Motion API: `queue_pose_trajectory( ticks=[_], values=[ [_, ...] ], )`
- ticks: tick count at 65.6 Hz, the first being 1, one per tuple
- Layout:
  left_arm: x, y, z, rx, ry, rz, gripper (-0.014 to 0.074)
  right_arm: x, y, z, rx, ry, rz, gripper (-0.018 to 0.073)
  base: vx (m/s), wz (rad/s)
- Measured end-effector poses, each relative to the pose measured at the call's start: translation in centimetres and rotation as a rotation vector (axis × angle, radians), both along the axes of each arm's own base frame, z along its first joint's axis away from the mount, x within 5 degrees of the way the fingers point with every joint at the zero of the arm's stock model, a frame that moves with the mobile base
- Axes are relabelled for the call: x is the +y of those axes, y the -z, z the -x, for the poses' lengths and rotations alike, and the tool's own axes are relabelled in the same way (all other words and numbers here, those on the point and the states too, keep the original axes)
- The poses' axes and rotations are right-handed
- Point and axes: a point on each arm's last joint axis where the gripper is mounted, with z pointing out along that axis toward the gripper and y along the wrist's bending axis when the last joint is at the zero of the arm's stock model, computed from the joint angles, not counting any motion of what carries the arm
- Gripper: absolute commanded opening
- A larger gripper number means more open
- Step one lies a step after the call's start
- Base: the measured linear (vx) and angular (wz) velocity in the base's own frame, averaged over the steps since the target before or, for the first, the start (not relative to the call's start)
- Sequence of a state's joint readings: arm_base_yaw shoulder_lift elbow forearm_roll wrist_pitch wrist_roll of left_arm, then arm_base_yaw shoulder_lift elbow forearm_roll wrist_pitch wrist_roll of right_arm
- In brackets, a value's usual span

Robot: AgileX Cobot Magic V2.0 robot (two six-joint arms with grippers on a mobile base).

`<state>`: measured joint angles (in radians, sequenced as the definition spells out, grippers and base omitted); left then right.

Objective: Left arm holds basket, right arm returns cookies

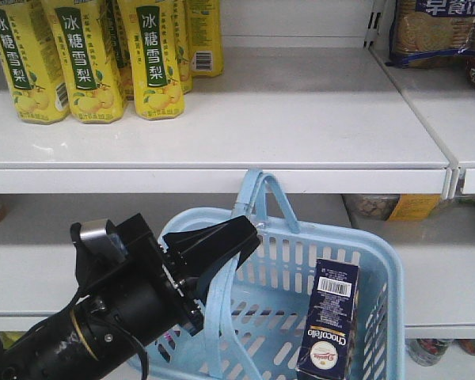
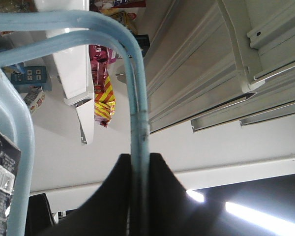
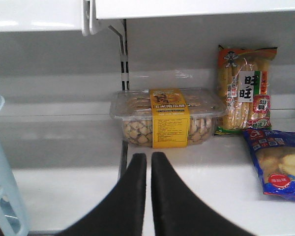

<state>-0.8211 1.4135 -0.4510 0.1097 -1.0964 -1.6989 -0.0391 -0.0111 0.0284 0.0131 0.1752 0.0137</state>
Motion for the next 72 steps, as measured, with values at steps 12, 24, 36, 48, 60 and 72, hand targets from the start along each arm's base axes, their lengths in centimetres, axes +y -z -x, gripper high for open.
queue_pose_trajectory(
  ticks=[12, 24, 36, 48, 60, 72],
  values=[
    [0.0, 0.0, 0.0, 0.000, 0.000, 0.000, -0.0003, 0.0, 0.0, 0.0, 0.000, 0.000, -0.004, -0.0006, 0.00, 0.00],
    [0.0, 0.0, 0.0, 0.000, 0.000, 0.001, -0.0003, 0.0, 0.0, 0.0, -0.002, -0.001, -0.013, -0.0006, 0.00, 0.00],
    [0.0, 0.0, 0.0, 0.000, 0.000, 0.001, -0.0003, 0.0, -0.1, 0.0, -0.013, -0.001, -0.016, -0.0006, 0.00, 0.00],
    [0.0, 0.0, 0.0, 0.000, 0.000, 0.001, -0.0003, 0.0, -0.8, -0.1, -0.093, 0.001, -0.079, -0.0006, 0.00, 0.00],
    [0.0, 0.0, 0.0, 0.000, 0.000, 0.001, -0.0003, -0.1, -2.0, 0.0, -0.230, 0.010, -0.207, -0.0004, 0.00, 0.00],
    [0.0, 0.0, 0.0, -0.001, 0.000, 0.001, -0.0003, -0.2, -3.4, 0.2, -0.308, 0.013, -0.217, -0.0004, 0.00, 0.00]
  ],
)
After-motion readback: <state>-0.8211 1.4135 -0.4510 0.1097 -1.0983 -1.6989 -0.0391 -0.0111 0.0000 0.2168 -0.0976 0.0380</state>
